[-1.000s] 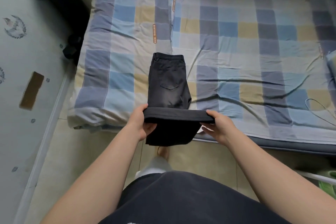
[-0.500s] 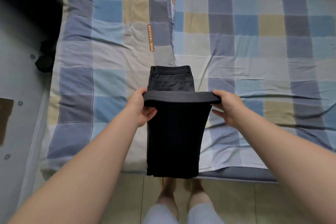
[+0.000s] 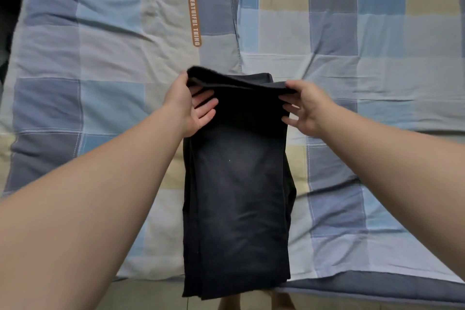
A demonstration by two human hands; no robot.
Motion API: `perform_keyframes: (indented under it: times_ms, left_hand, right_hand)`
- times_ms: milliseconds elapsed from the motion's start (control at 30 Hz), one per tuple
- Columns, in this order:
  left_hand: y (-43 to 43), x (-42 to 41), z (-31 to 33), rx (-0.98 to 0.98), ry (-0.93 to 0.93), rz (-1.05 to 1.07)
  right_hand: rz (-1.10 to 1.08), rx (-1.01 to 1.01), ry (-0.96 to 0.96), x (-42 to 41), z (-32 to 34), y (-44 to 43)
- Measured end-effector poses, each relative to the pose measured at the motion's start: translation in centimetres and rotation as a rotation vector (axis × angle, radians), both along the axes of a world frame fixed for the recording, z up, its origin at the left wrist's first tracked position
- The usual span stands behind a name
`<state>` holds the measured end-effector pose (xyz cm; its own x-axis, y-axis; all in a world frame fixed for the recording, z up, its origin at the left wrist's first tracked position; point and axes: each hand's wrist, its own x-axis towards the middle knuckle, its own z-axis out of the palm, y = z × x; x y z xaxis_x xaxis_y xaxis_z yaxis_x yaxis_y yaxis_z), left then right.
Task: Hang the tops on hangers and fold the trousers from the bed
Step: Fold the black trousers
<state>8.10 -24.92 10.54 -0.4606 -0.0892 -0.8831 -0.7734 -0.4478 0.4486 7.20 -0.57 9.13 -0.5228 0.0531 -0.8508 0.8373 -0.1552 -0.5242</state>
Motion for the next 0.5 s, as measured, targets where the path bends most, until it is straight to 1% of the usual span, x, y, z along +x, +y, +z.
perform_keyframes:
  times_ms: [100,233,367,400,500]
  left_hand:
    - [0.9,2.1,-1.3,-0.105,0.029,-0.157]
    - [1.9,6.1,-1.6,-0.337,0.085,-0.329]
    - [2.1,12.8,-2.3,-0.567,0.268,-0.376]
    - [2.0,14.9,-2.6,-0.614,0.285,-0.383]
    - [1.4,21.3,-3.3,-0.747,0.204,-0.437]
  right_hand:
    - [0.064,-0.075,-0.016,1.8,-1.4,0.0]
    - [0.142,-0.077,-0.025,5.9,-2.0,0.3]
    - [0.193,0.054,-0.002,12.2,-2.5,1.4]
    - [0.184,0.085,-0.003,14.1,-2.7,1.7]
    - [0.151,0.167,-0.034,19.9,-3.4,2.6]
